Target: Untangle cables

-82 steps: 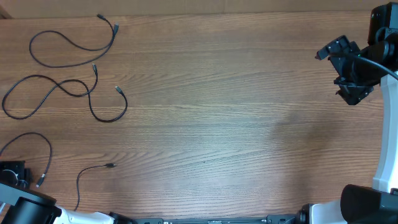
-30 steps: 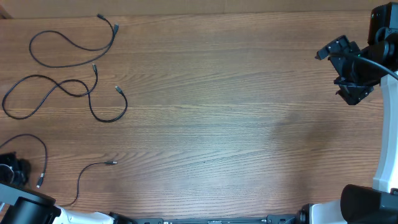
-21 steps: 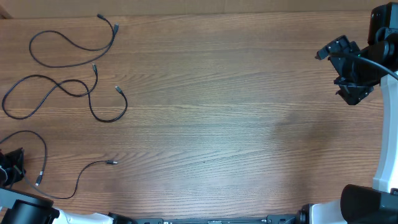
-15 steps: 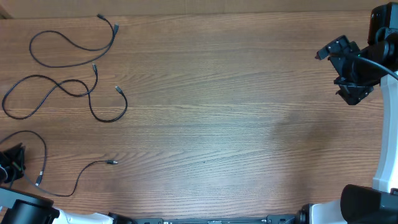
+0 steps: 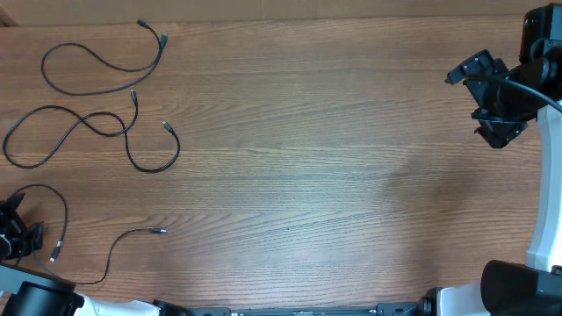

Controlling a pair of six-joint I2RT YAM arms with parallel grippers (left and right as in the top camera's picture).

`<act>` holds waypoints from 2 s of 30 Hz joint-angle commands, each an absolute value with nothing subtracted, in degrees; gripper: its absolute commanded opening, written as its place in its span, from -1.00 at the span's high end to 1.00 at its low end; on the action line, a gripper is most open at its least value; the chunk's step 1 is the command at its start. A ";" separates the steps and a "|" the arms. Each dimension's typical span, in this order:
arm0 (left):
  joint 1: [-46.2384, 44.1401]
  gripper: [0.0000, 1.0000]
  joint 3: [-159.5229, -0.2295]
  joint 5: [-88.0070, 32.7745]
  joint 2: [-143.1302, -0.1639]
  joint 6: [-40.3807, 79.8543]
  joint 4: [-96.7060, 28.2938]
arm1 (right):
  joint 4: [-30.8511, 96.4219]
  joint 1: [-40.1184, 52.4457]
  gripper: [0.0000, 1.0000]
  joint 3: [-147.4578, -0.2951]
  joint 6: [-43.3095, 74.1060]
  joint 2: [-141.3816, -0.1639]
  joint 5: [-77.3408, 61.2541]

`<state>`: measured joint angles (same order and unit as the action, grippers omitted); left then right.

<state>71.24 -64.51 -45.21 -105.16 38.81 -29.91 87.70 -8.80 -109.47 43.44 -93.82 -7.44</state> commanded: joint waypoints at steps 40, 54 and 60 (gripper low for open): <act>42.02 -0.57 -79.66 -7.97 -103.11 7.22 -47.81 | 87.53 -8.71 -1.00 -109.86 43.00 -93.58 -6.90; 42.09 -0.81 -89.52 7.46 -101.56 19.59 -60.60 | 87.53 -8.71 -1.00 -109.86 43.00 -93.58 -6.90; 42.09 -0.99 -97.36 7.57 -99.39 33.87 -75.55 | 87.53 -8.71 -1.00 -109.86 43.00 -93.58 -6.90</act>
<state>41.87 -95.24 6.46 -102.21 23.77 -71.00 87.66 -8.80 -109.47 43.44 -93.82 -7.42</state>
